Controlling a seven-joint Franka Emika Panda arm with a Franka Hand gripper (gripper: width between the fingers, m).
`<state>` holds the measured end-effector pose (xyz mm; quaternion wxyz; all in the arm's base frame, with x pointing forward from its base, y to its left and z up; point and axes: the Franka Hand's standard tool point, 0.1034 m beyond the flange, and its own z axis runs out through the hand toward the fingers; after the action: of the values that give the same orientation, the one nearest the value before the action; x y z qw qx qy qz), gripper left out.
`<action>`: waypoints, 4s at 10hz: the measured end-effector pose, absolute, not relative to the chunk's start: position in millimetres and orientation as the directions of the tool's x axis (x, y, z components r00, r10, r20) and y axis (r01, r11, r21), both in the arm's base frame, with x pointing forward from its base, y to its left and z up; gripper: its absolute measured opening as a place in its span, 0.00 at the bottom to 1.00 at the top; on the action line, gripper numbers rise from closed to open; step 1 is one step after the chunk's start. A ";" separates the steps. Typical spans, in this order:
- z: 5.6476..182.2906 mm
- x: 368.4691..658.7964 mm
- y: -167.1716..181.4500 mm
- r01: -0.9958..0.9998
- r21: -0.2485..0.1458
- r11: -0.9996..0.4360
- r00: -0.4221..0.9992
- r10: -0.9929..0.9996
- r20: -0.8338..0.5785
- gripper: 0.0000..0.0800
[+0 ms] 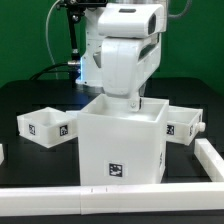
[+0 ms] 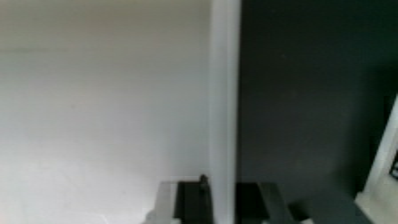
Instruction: Assemble drawer
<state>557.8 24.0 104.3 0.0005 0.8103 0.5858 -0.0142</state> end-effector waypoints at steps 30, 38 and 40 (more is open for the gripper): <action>100.1 606.3 34.8 0.002 -0.068 0.998 -0.988 0.012 0.156 0.37; 167.0 582.0 -11.7 0.058 -0.065 0.996 -0.952 0.035 -0.305 0.81; 161.9 562.7 -14.1 0.158 0.020 0.987 -0.910 0.154 -0.384 0.81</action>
Offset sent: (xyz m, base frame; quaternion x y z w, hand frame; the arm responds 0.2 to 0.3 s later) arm -0.0072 0.0116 -0.0009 -0.0154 0.0975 -0.4827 0.8702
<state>562.7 -14.1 161.9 0.1962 0.0799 0.9773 -0.0058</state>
